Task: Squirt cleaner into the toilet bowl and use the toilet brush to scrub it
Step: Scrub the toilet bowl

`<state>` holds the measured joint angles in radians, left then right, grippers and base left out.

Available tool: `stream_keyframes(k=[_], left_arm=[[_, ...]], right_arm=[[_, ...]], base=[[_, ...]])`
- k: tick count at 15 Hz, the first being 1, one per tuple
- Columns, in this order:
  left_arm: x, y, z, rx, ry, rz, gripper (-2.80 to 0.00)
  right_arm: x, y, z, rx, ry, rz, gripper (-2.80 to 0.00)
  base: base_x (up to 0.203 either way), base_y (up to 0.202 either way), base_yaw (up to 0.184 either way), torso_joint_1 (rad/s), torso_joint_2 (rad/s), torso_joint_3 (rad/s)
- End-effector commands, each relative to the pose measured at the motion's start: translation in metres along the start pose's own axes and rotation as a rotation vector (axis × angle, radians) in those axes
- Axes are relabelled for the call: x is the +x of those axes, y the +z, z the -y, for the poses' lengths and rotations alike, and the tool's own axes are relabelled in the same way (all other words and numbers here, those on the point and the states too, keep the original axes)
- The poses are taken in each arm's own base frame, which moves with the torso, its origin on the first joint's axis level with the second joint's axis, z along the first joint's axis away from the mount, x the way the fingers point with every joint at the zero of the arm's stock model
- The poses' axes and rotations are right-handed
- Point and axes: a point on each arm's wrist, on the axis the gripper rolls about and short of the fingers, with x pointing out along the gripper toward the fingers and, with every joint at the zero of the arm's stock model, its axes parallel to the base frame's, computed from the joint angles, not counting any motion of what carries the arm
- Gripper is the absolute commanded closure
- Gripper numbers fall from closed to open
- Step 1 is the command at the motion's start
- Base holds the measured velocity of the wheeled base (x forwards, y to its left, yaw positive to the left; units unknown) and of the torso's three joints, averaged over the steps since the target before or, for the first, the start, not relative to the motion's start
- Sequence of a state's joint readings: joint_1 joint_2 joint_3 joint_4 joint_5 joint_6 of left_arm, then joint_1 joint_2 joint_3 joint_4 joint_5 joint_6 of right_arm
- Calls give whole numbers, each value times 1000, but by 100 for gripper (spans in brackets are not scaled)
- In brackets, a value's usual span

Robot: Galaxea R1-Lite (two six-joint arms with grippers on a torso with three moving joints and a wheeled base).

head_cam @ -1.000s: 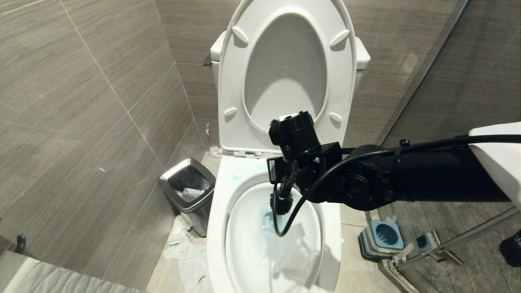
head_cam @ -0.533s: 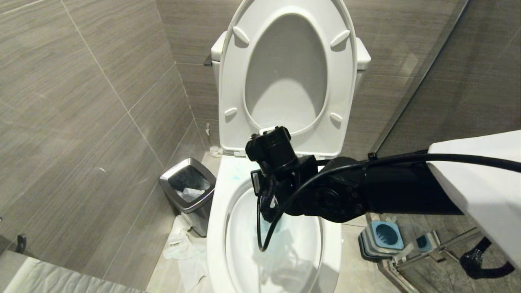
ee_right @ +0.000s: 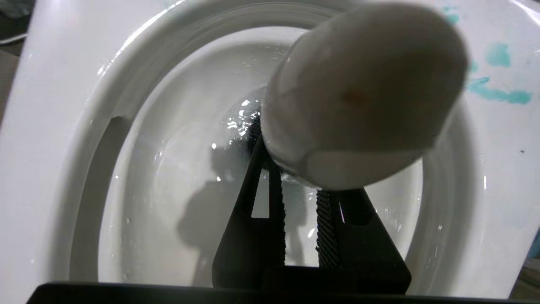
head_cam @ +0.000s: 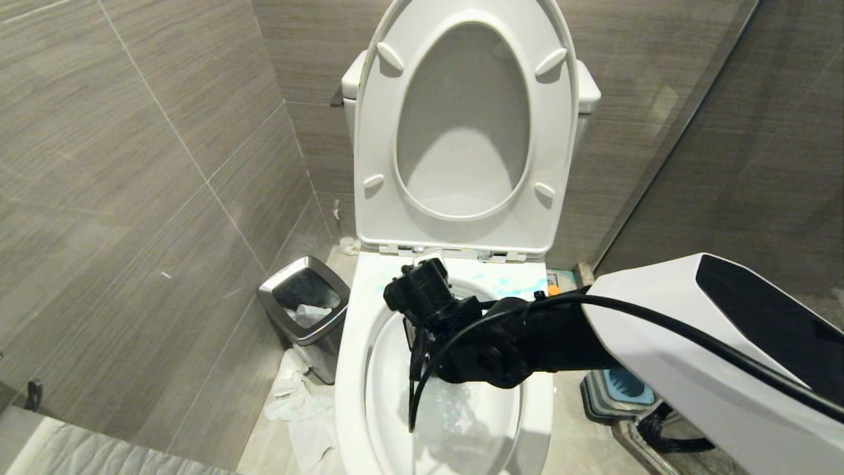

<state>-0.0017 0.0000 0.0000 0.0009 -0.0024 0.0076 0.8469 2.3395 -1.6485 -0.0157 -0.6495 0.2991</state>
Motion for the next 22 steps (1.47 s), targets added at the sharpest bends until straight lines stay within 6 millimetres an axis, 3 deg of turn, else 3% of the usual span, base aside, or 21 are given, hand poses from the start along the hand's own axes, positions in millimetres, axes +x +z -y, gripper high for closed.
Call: stream_keyframes(k=[1,4,5,9,14,16,18,22], left_arm=[[0,0,0,0,0,-1,0],[0,0,0,0,0,-1,0],[0,0,0,0,0,-1,0],[0,0,0,0,0,-1,0],[0,0,0,0,0,-2,0],[0,0,0,0,0,-1,0],[0,0,0,0,0,-1,0],[0,0,0,0,0,-1,0]], right_arm=[[-23,17,3,23,26,40,0],[-73,51,12,58,84,120,0],[-81,54,14,54,90,120,0],[-60,37,4,33,74,78,0],[-11,2,-14,0,20,9,0],[-5,-1,-17,13,-1,10,0],[-21,15,-12,39,14,46,0],[-82,68,15,107,66,158,0]], base=[[0,0,0,0,0,0],[0,0,0,0,0,0],[0,0,0,0,0,0],[0,0,0,0,0,0],[0,0,0,0,0,0],[0,0,0,0,0,0],[0,0,0,0,0,0],[0,0,0,0,0,0]])
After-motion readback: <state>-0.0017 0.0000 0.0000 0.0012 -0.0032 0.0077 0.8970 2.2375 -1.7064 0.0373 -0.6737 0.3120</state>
